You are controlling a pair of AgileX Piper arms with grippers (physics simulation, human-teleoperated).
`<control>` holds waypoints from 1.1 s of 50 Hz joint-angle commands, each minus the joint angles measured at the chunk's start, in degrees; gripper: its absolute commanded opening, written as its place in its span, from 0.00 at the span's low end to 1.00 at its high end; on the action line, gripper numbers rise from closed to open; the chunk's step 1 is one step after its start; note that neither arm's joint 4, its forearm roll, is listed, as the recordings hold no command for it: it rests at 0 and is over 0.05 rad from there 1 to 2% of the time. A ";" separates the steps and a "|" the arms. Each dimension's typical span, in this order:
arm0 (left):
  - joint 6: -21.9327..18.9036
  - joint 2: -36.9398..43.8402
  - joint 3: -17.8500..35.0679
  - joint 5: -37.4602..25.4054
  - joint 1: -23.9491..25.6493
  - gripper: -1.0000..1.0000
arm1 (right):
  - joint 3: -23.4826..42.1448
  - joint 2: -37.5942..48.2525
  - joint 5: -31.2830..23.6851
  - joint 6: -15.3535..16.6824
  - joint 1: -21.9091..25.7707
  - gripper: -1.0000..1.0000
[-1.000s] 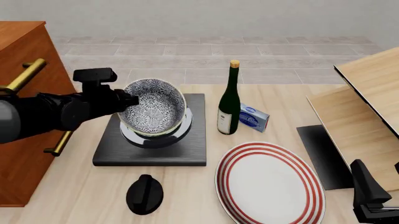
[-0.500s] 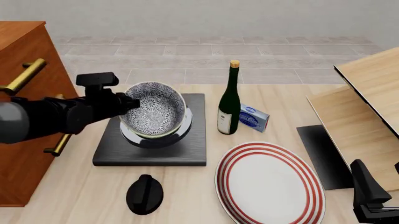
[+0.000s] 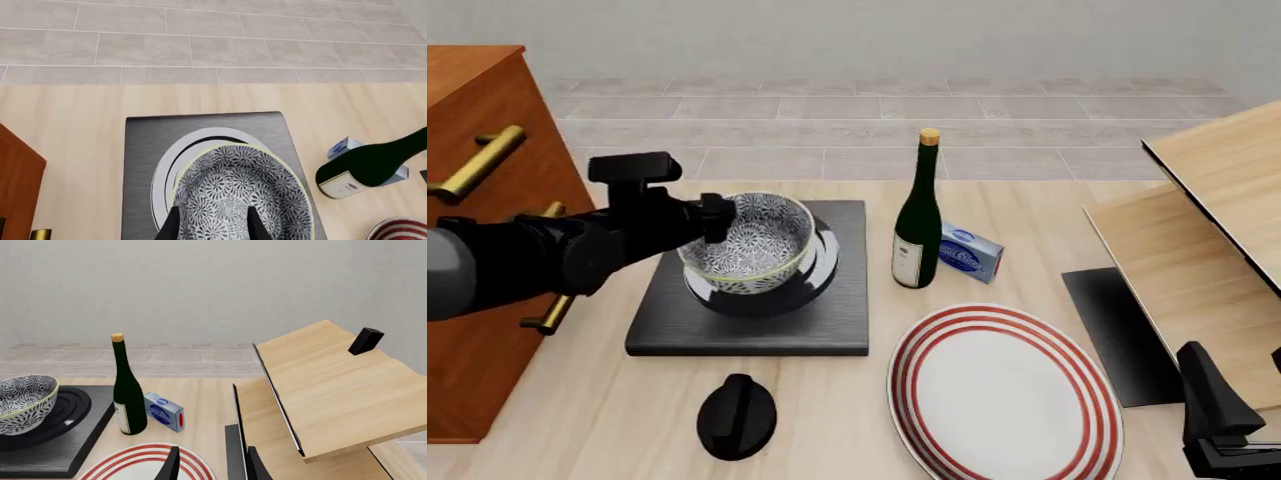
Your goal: Put the bowl on the stove.
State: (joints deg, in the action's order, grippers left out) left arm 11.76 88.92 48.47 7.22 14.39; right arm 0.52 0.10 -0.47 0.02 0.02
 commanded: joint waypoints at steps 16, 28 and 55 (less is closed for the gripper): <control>-2.15 -3.84 -0.50 0.28 -1.05 1.00 | 0.00 0.00 0.00 0.00 0.00 1.00; -2.56 -7.82 -1.14 -0.79 -1.67 1.00 | 0.00 0.00 0.01 -0.01 0.00 1.00; -2.05 -13.56 -4.12 -1.14 -2.42 1.00 | 0.00 0.00 0.00 0.00 0.00 1.00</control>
State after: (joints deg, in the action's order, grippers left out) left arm 9.30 77.12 45.48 6.03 12.50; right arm 0.52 0.10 -0.48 0.02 0.02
